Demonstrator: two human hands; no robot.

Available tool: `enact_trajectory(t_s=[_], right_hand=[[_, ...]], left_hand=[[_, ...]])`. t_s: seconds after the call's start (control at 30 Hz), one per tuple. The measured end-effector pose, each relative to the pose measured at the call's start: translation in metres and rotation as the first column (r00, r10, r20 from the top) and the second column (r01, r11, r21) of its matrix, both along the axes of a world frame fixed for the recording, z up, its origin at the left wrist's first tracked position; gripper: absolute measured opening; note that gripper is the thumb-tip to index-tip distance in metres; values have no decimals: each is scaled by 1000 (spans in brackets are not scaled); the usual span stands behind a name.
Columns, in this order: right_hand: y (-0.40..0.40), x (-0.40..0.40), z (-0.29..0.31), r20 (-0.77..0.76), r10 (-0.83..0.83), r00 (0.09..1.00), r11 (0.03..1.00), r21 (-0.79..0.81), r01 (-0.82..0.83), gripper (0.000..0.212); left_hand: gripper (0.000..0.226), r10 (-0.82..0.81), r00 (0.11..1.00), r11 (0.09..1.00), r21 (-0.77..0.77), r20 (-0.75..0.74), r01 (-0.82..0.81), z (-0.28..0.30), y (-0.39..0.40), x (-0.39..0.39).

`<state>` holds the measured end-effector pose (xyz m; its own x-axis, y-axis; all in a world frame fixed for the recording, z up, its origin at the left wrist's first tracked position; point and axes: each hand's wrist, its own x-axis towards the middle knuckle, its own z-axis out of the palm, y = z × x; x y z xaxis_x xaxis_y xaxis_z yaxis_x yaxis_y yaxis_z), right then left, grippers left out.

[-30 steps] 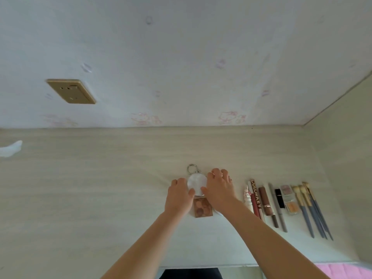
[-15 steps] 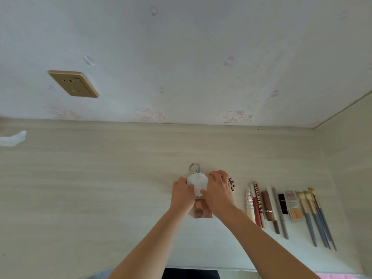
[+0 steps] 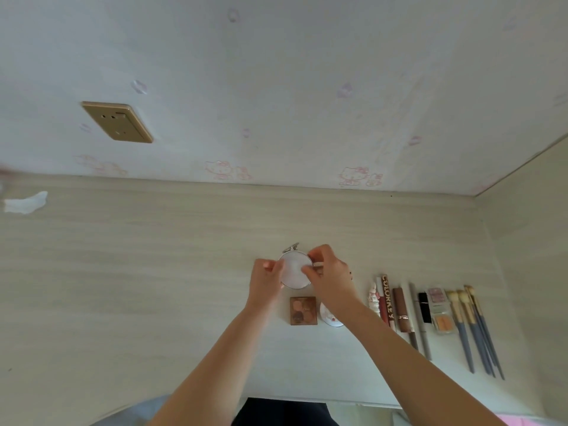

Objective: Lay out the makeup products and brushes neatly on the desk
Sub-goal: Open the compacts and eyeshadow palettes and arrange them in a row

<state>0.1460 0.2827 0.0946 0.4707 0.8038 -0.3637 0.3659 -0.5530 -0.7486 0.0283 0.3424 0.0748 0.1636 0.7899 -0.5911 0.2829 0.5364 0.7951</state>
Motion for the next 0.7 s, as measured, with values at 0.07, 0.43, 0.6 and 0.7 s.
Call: enact_trajectory(t_s=[0.07, 0.43, 0.6, 0.7], right_hand=[[-4, 1, 13, -88, -38, 995, 998, 50, 43, 23], [-26, -8, 61, -412, -186, 892, 973, 47, 224, 20], [-25, -22, 75, -619, -227, 752, 965, -38, 261, 12], [-21, -36, 77, -629, -224, 744, 968, -53, 247, 17]], left_hand=[[12, 71, 993, 997, -15, 99, -70, 14, -3, -7], [26, 228, 867, 969, -189, 442, -159, 72, -40, -40], [52, 41, 901, 999, -37, 433, -28, 76, -46, -67], [56, -34, 933, 999, 23, 359, 28, 81, -43, -83]])
